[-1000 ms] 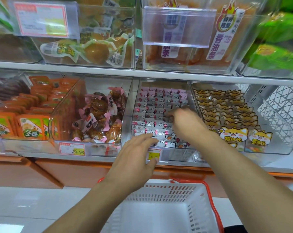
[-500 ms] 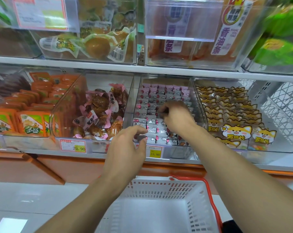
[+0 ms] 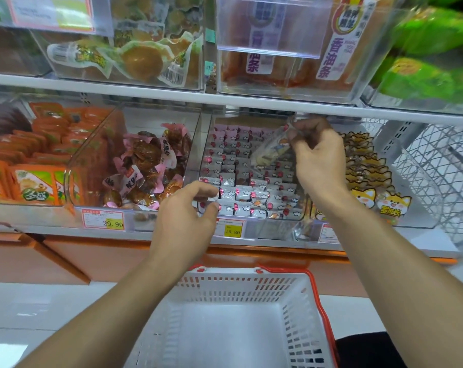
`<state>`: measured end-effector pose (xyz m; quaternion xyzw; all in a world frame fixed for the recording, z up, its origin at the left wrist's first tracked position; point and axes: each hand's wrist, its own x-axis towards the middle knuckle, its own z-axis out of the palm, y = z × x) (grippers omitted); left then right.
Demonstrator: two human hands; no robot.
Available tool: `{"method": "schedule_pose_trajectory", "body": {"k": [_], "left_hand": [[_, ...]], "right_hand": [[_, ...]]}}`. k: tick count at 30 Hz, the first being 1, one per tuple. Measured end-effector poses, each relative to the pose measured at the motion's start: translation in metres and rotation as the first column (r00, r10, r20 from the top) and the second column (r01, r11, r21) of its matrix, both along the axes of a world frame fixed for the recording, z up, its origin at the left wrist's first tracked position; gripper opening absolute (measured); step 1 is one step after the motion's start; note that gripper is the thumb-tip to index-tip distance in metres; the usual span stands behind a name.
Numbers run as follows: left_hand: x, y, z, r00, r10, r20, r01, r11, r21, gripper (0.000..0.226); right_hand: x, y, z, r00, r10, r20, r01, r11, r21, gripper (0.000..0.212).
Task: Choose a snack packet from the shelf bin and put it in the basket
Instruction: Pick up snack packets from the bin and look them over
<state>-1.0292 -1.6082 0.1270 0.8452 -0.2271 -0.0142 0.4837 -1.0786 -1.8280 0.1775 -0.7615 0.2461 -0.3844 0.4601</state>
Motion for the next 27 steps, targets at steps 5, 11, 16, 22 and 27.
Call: {"method": "schedule_pose_trajectory", "body": {"k": [5, 11, 16, 22, 27], "left_hand": [[-0.003, -0.003, 0.004, 0.988, -0.030, -0.153, 0.006, 0.988, -0.152, 0.015], [-0.007, -0.008, 0.001, 0.852, -0.190, -0.489, -0.015, 0.923, -0.385, 0.024], [-0.004, -0.005, -0.001, 0.844, -0.183, -0.505, -0.067, 0.897, -0.437, 0.013], [0.000, -0.002, -0.002, 0.850, -0.163, -0.500, -0.067, 0.910, -0.410, 0.030], [0.002, -0.005, -0.005, 0.813, -0.169, -0.558, -0.082, 0.914, -0.397, 0.029]], "right_hand": [[-0.029, 0.020, -0.009, 0.998, 0.030, 0.054, -0.039, 0.984, 0.173, 0.006], [-0.053, 0.043, -0.015, 0.970, 0.129, 0.205, -0.241, 0.626, 0.742, 0.002], [-0.061, 0.041, -0.026, 0.967, 0.168, 0.189, -0.249, 0.501, 0.829, 0.015], [-0.061, 0.033, -0.037, 0.965, 0.219, 0.143, -0.237, 0.500, 0.833, 0.016], [-0.067, 0.034, -0.040, 0.938, 0.347, 0.001, -0.284, 0.768, 0.574, 0.026]]}}
